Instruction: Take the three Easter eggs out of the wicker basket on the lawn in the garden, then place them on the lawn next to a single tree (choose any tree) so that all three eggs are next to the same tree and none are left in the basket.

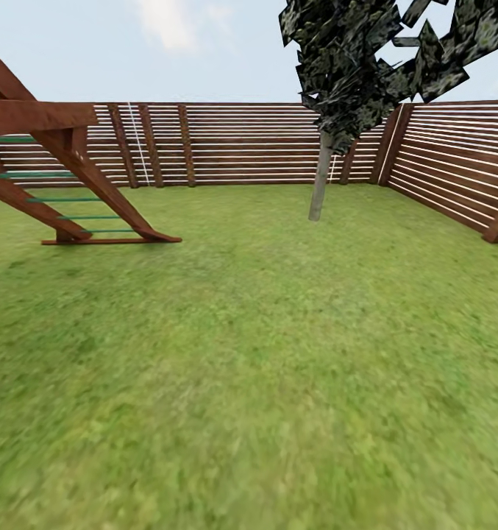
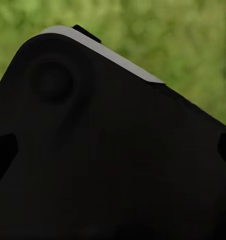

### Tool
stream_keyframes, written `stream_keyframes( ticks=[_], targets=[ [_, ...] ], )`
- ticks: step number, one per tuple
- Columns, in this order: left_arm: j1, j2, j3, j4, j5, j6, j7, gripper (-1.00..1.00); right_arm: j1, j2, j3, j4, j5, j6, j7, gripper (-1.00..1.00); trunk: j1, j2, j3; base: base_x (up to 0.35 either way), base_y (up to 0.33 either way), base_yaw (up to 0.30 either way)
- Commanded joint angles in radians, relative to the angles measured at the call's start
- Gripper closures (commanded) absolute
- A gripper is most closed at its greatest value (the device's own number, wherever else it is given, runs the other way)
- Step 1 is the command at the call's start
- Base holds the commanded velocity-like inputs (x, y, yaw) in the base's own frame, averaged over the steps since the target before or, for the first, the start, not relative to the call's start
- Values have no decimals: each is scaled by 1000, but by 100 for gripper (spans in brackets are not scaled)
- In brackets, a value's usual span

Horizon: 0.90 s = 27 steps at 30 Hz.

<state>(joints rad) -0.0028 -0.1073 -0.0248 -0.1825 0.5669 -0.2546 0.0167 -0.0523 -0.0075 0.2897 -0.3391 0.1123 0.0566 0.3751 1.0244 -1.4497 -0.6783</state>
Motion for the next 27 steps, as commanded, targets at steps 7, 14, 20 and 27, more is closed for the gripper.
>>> stream_keyframes(
  ticks=[7, 14, 20, 27],
  targets=[
    [0, 0, -3, 0, 4, -4, 2, -100, 0, 0, -3, -3, 10, 5, 4, -100, 1, 0, -1, 343, 0, 0],
    [0, 0, -3, 0, 4, -4, 2, -100, 0, 0, -3, -3, 10, 5, 4, -100, 1, 0, -1, 343, 0, 0],
    [0, 0, -3, 0, 4, -3, 2, -100, 0, 0, -3, -3, 10, 5, 4, -100, 1, 0, -1, 343, 0, 0],
    [0, 0, -3, 0, 4, -4, 2, -100, 0, 0, -3, -3, 10, 5, 5, -100, 1, 0, -1, 343, 0, 0]
  ],
)
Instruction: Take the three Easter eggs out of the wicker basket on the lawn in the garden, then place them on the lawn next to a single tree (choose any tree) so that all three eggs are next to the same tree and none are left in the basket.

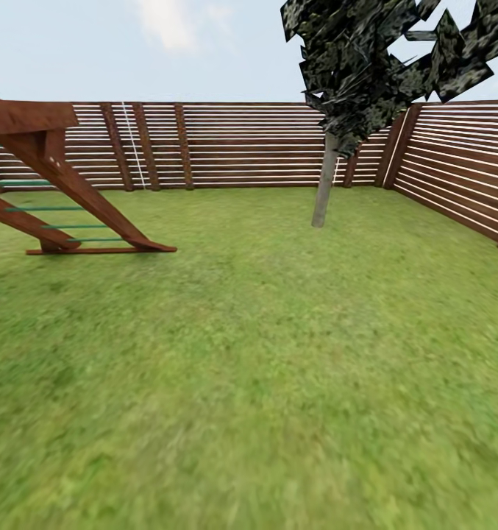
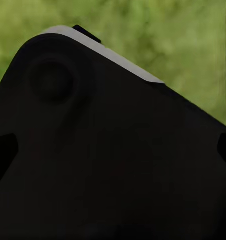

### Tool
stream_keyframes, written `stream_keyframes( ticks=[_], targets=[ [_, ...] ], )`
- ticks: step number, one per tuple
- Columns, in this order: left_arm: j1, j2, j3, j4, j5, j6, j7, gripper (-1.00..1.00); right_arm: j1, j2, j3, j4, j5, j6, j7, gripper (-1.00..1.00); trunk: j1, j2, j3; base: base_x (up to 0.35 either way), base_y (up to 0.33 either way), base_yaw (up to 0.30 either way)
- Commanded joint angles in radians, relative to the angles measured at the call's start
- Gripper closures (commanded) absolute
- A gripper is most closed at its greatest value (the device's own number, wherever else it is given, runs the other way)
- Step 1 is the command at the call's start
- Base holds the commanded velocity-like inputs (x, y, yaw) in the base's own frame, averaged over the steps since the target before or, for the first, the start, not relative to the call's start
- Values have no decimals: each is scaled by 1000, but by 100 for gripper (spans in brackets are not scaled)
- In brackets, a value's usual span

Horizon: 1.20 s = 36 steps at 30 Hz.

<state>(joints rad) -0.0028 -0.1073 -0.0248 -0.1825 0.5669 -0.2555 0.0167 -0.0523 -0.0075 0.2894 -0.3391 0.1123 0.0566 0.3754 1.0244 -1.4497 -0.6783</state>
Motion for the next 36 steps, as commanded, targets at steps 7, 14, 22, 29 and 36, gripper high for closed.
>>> stream_keyframes(
  ticks=[7, 14, 22, 29, 36],
  targets=[
    [0, 0, -3, 0, 4, -3, 2, -100, 0, 0, -3, -3, 10, 5, 4, -100, 1, 0, -1, 343, 0, 0],
    [0, 0, -3, 0, 4, -3, 2, -100, 0, 0, -3, -3, 10, 5, 4, -100, 1, 0, -1, 343, 0, 0],
    [0, 0, -3, 0, 4, -3, 2, -100, 0, 0, -3, -3, 10, 5, 4, -100, 1, 0, -1, 343, 0, 0],
    [0, 0, -3, 0, 4, -2, 2, -100, 0, 0, -3, -3, 10, 5, 5, -100, 1, 0, -1, 343, 0, 0],
    [0, 0, -3, 0, 4, -3, 2, -100, 0, 0, -3, -3, 10, 5, 4, -100, 1, 0, -1, 343, 0, 0]
  ],
)
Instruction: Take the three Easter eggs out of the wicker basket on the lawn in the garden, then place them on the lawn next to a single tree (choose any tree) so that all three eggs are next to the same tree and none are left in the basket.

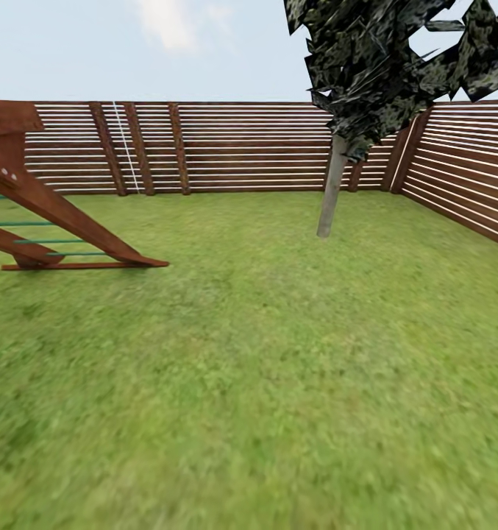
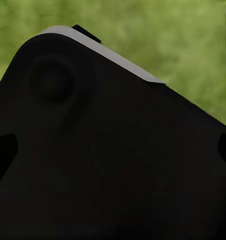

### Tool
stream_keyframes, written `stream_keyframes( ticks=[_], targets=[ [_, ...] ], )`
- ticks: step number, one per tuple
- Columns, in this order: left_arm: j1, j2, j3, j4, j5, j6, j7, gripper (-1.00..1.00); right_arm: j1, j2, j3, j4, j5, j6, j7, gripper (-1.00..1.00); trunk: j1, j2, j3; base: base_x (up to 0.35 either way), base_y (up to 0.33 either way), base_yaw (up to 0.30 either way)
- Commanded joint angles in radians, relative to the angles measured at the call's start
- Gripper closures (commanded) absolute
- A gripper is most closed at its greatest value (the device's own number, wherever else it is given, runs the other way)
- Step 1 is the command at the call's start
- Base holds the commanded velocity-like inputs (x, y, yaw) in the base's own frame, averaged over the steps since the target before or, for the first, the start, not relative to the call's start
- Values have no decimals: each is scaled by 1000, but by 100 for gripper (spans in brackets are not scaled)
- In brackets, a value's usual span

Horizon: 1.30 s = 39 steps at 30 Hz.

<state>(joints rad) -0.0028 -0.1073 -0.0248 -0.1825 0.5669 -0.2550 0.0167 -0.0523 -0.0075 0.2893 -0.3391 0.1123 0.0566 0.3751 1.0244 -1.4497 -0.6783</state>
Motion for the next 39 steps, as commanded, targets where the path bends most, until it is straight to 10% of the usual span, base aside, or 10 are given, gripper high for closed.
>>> stream_keyframes(
  ticks=[1, 39],
  targets=[
    [0, 0, -3, 0, 4, -3, 2, -100, 0, 0, -2, -3, 10, 5, 4, -100, 1, 0, -1, 343, 0, 0],
    [0, 0, -3, 0, 4, -4, 2, -100, 0, 0, -2, -3, 10, 5, 4, -100, 1, 0, -1, 343, 0, 0]
  ],
)
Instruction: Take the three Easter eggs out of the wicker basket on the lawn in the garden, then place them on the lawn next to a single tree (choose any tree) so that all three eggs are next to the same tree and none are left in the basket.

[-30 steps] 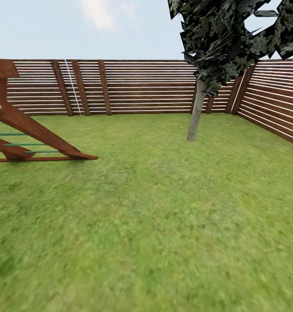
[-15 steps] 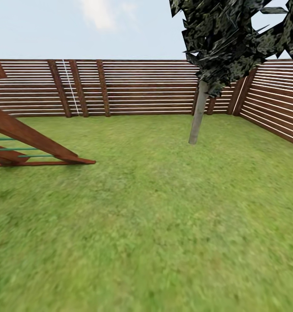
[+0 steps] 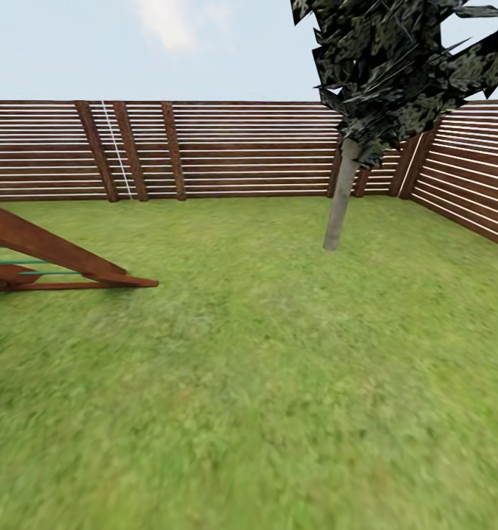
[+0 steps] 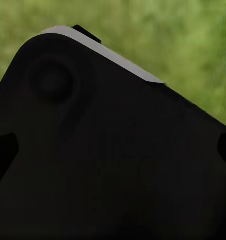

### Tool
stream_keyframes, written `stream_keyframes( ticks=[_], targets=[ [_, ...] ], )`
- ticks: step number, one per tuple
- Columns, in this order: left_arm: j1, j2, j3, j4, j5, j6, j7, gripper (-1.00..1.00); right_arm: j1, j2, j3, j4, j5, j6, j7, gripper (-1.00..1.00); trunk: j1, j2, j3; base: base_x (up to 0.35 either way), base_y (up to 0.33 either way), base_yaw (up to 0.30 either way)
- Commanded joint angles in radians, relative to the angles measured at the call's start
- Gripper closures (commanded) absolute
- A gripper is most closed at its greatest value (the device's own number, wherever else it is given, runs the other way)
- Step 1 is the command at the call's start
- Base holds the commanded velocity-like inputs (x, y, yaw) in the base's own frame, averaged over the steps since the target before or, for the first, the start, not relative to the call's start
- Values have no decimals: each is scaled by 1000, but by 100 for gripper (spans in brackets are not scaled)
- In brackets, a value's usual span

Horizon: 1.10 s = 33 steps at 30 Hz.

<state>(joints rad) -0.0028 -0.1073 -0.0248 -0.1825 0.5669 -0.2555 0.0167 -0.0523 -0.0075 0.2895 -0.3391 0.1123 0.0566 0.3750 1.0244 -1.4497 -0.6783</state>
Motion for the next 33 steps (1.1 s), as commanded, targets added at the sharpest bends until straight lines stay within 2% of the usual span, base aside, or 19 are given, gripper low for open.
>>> stream_keyframes(
  ticks=[1, 33],
  targets=[
    [0, 0, -3, 0, 4, -3, 2, -100, 0, 0, -3, -3, 10, 5, 4, -100, 1, 0, -1, 343, 0, 0],
    [0, 0, -3, 0, 4, -3, 2, -100, 0, 0, -3, -3, 10, 5, 4, -100, 1, 0, -1, 343, 0, 0]
  ],
)
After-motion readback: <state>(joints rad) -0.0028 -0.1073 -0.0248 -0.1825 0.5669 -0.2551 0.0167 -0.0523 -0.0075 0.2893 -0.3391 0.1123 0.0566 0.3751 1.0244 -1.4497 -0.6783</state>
